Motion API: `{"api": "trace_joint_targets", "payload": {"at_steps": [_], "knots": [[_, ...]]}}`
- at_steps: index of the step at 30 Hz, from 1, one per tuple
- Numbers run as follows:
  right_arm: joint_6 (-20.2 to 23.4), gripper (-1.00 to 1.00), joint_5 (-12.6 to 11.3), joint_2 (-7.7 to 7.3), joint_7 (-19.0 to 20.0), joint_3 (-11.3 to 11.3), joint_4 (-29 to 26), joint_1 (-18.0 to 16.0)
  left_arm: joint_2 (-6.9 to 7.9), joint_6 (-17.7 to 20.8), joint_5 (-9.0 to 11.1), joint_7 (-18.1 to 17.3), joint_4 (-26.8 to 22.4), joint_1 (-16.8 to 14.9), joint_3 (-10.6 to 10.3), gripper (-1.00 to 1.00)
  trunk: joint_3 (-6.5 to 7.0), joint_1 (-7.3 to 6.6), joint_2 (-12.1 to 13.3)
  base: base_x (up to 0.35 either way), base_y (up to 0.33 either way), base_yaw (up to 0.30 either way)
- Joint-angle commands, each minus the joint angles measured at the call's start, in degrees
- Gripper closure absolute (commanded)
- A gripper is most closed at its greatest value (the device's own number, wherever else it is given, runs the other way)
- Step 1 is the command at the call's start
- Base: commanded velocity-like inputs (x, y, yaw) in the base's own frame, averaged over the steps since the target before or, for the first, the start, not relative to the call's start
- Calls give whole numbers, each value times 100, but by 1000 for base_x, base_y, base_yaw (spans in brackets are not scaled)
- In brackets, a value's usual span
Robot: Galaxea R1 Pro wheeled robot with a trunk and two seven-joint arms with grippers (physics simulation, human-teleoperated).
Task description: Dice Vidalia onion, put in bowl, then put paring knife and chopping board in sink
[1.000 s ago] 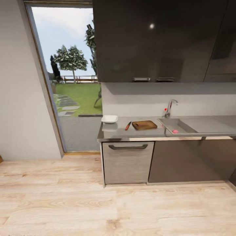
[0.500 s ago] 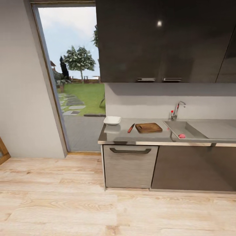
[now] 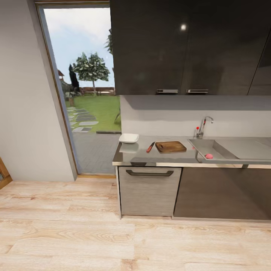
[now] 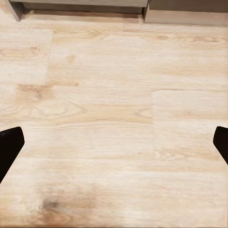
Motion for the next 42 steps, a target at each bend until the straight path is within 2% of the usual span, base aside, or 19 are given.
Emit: {"api": "trace_joint_targets", "payload": {"at_steps": [1, 8, 20, 23, 29, 39, 42], "knots": [[-11, -100, 1, -3, -16, -5, 10, 0, 8, -17, 15, 3, 0, 1, 0, -100, -6, 1, -5, 0, 0, 0], [-13, -100, -5, -2, -16, -17, 35, 0, 27, -43, 18, 4, 27, 0, 10, -100, -6, 1, -5, 0, 0, 11], [-13, -100, 1, -10, -16, -12, 33, 0, 22, -44, 15, 4, 39, 4, 11, -100, -6, 1, -5, 0, -12, 136], [-110, -100, -22, 89, 19, 68, 131, 99, 30, 16, 13, 13, 136, 4, 14, -100, -6, 1, -5, 0, 0, 0], [-302, -100, -17, 283, 19, 48, 236, 215, 26, 18, 7, 13, 235, 4, 33, -100, -6, 1, -5, 0, 0, 0], [-623, -100, -8, 285, -146, 22, 8, 177, 22, 12, 4, 13, 558, 4, 46, -100, -6, 1, -5, 0, 0, 0], [-524, -100, 28, 316, -243, 36, -89, 176, 22, 13, -3, 13, 607, 4, 43, -100, -6, 1, -5, 0, 0, 0]]}}
